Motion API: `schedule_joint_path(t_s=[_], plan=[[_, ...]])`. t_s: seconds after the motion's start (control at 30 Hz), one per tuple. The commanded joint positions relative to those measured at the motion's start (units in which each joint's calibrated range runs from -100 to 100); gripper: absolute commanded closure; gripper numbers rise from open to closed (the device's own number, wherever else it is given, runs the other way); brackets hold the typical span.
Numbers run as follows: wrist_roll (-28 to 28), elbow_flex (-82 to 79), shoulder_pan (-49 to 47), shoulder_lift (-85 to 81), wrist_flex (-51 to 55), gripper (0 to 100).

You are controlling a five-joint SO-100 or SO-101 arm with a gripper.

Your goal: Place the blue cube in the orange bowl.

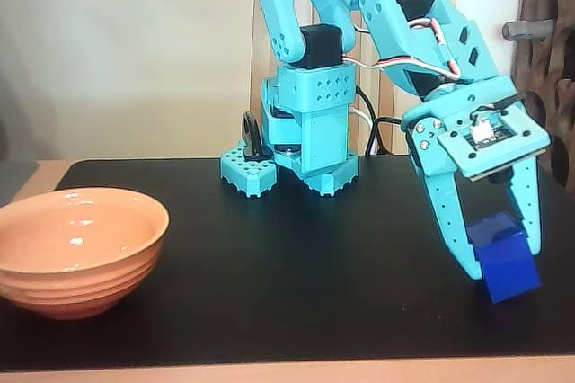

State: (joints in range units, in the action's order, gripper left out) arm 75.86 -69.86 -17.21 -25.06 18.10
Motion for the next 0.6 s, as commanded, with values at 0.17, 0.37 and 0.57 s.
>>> schedule_joint_path(t_s=[0.17, 0.37, 0.57], plan=[[0.6, 1.3, 6.3, -13.1, -1.9, 91], [-1.5, 2.5, 10.4, -18.9, -1.9, 91], [-4.5, 4.7, 16.2, -22.4, -1.9, 91]])
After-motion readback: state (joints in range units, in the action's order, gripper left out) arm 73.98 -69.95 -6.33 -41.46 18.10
